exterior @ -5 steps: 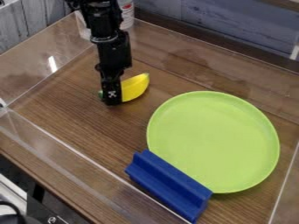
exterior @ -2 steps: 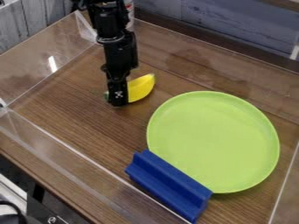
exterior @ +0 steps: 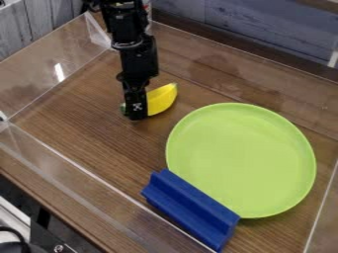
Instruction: Put the banana in the green plate
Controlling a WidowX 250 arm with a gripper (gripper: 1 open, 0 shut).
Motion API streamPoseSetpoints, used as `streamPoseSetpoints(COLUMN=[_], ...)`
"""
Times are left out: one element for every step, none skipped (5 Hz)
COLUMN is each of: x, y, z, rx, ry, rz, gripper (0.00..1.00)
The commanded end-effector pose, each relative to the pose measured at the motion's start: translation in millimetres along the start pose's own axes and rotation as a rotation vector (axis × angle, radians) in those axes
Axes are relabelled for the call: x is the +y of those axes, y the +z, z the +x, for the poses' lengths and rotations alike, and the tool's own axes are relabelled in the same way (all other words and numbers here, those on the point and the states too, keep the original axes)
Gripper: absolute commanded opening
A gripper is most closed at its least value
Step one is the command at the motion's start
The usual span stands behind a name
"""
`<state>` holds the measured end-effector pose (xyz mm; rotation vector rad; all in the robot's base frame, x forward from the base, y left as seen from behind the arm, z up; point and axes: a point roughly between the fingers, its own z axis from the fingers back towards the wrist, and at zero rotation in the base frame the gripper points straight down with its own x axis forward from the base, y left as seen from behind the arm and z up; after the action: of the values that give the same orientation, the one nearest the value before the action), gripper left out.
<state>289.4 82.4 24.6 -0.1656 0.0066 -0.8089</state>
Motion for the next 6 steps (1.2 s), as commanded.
streamPoseSetpoints(x=[6.4,7.1,7.5,6.9,6.2,5.0], y=[11.5,9.7,8.5,10.4,12.6,16.2], z=[8.9,10.9,12.9,14.4,16.1,17.8], rx=[-0.025,-0.03,-0.035,-0.037,-0.039,-0.039], ry=[-0.008,-0.006,-0.003,0.001,0.005,0.01], rz=[0.045,0.046,0.047,0.048,0.048,0.049], gripper=[0.0,0.0,0.0,0.0,0.0,0.0])
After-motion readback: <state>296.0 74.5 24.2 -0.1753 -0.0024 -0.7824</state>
